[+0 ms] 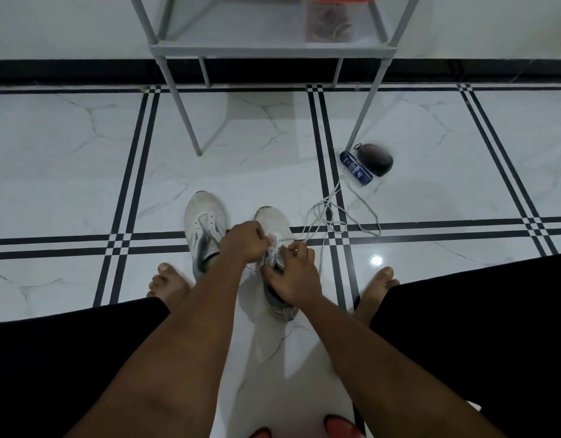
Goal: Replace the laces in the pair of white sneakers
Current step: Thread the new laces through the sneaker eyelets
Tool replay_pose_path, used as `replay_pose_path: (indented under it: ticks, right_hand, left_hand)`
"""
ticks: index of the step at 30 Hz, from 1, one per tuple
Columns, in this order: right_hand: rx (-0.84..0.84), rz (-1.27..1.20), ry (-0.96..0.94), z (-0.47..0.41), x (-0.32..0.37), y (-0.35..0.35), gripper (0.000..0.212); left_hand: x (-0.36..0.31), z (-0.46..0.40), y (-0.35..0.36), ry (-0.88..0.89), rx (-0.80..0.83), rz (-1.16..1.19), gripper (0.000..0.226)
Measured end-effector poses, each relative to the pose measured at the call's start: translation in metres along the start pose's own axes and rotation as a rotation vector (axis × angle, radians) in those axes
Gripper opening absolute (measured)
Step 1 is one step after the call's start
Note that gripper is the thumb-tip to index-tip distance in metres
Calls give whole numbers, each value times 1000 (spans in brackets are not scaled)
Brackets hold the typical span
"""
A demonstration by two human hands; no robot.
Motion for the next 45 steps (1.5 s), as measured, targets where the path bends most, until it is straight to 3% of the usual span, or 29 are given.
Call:
replay_pose_path:
  ticks: [4, 8, 12, 15, 18, 23, 25, 26, 29, 31, 33, 38, 40, 42, 45]
  right_hand:
    - [-25, 45, -36, 0, 0, 2, 60]
    - [-38, 103, -67, -1, 0, 3, 61]
    - [-47, 135, -86, 1, 0, 2, 63]
    - [-37, 151, -75, 2, 3, 0, 63]
    - [-33, 169, -65, 2, 4, 0, 60]
    - [-40, 178, -62, 2, 7, 0, 64]
    - [-47, 188, -64, 1, 7, 0, 64]
    - [-50, 193, -66, 1, 7, 1, 64]
    - [-62, 204, -82, 1, 7, 3, 62]
    - [-70, 208, -88, 1, 6, 3, 62]
    - [-75, 211, -91, 1, 6, 3, 62]
    - [-65, 223, -88, 1, 8, 1, 64]
    - [-58, 227, -85, 2, 8, 1, 64]
    - [-51, 223, -80, 2, 9, 1, 62]
    - [-60, 220, -75, 1, 10, 0, 61]
  left_hand:
    - [0, 4, 0, 56, -82, 39, 29]
    - [-3, 3, -1, 70, -154, 20, 10]
    - [-2, 6, 3, 80, -188, 16, 17]
    - [6, 6, 2, -114, -227, 296, 14]
    - [5, -3, -16, -333, -270, 736, 22]
    - [-15, -17, -82, -536, -341, 1311, 24]
    - [-17, -18, -85, -451, -342, 1221, 18]
    - [-16, -18, -79, -360, -289, 1035, 16]
    - [-10, -10, -43, -157, -97, 414, 47]
    - [-7, -4, -18, -39, -59, 101, 47]
    - [-4, 0, -6, 25, -104, -52, 38]
    - [-4, 3, -3, 95, -139, -193, 28]
    - [-9, 5, -7, 105, -183, -147, 28]
    - [-11, -2, -24, -23, -297, 94, 30]
    - [-6, -23, -50, -270, -279, 424, 42]
Point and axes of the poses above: each hand's wrist, its own z-axis away from the middle knuckle, its own y-axis out of the palm, x = y × z, the point moved 3 cm from there along -z, towards the middle knuckle, and after that the axes turned 7 degrees about -x, right-handed, at the moved point
